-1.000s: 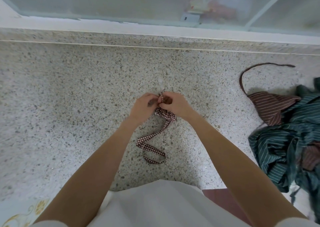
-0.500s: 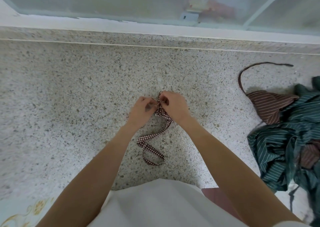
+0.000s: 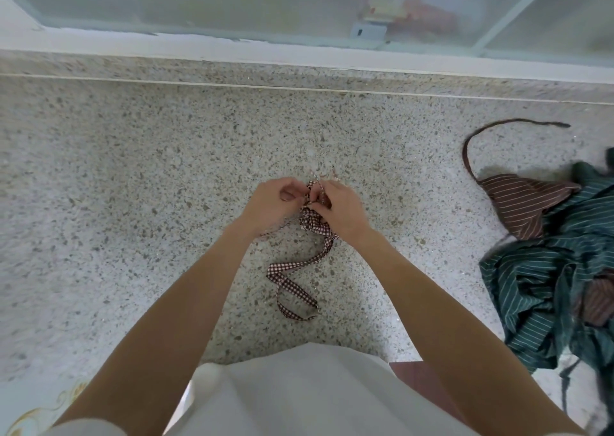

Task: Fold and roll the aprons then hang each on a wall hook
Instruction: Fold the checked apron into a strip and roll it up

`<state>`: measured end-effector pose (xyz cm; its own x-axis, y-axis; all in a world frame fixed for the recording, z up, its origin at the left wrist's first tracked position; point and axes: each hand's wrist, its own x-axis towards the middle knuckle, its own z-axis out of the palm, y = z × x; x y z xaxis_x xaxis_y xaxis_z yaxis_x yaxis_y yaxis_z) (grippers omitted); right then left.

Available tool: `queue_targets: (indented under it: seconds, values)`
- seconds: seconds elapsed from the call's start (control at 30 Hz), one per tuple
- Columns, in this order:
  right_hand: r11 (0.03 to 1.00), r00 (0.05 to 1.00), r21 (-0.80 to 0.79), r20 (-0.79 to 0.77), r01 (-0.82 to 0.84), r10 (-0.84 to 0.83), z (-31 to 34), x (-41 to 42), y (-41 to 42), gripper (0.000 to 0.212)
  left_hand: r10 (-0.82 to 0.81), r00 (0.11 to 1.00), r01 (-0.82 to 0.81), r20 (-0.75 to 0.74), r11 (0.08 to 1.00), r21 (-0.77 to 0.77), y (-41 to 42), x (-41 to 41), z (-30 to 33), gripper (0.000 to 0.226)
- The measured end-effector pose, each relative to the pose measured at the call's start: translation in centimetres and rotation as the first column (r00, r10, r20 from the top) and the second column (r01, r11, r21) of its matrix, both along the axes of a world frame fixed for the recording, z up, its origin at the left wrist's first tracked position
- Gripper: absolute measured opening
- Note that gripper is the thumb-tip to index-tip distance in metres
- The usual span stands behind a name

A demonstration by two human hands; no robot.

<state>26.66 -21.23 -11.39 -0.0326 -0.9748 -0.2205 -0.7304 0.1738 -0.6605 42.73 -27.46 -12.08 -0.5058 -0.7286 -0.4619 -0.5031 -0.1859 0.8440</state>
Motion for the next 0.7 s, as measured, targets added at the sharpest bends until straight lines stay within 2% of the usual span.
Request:
queue_targets:
  seconds: [0.1, 0.13, 0.23, 0.27, 0.33, 0.4, 0.47, 0.57, 0.7]
  values:
    - [0.996, 0.993, 0.061, 0.087, 0.071, -0.076, 0.0, 0.2, -0.2, 0.008, 0.025, 0.997, -0.019, 0.067, 0.996, -0.083, -0.2, -0.5, 0.8, 0.017]
    - [0.992, 0.987, 0.081, 0.115, 0.100, -0.109, 0.0, 0.3, -0.3, 0.008, 0.047, 0.995, -0.041, 0.086, 0.997, -0.065, -0.1, -0.9, 1.0, 0.015]
    - [0.984, 0.980, 0.115, 0.130, 0.139, -0.154, 0.1, 0.2, -0.6, 0.008, 0.165, 0.985, -0.169, 0.041, 0.975, 0.144, 0.6, -1.8, 1.0, 0.014]
    - [0.982, 0.979, 0.123, 0.132, 0.141, -0.157, 0.0, 0.1, -0.6, 0.008, 0.149, 0.987, -0.155, 0.052, 0.980, 0.124, 0.7, -1.7, 0.9, 0.014]
    - [0.980, 0.978, 0.142, 0.137, 0.141, -0.160, -0.1, 0.1, -0.6, 0.008, -0.021, 0.989, 0.025, 0.144, 0.999, -0.026, 0.5, -1.2, 0.8, 0.011]
    - [0.977, 0.976, 0.156, 0.139, 0.148, -0.170, -0.2, 0.1, -0.5, 0.009, -0.221, 0.911, 0.306, 0.349, 0.928, -0.212, -0.1, -0.7, 1.2, 0.007]
    - [0.968, 0.969, 0.183, 0.146, 0.169, -0.197, -0.4, 0.1, -0.4, 0.010, -0.214, 0.833, 0.427, 0.511, 0.835, -0.346, -1.0, -0.3, 1.7, 0.014]
    - [0.954, 0.955, 0.222, 0.172, 0.201, -0.241, -0.4, -0.1, -0.4, 0.005, -0.105, 0.839, 0.368, 0.534, 0.832, -0.415, -2.5, 0.3, 2.1, 0.024]
    - [0.928, 0.909, 0.239, 0.239, 0.285, -0.340, 0.0, -0.1, -0.1, 0.005, -0.042, 0.841, 0.281, 0.539, 0.885, -0.370, -2.6, 0.6, 1.1, 0.024]
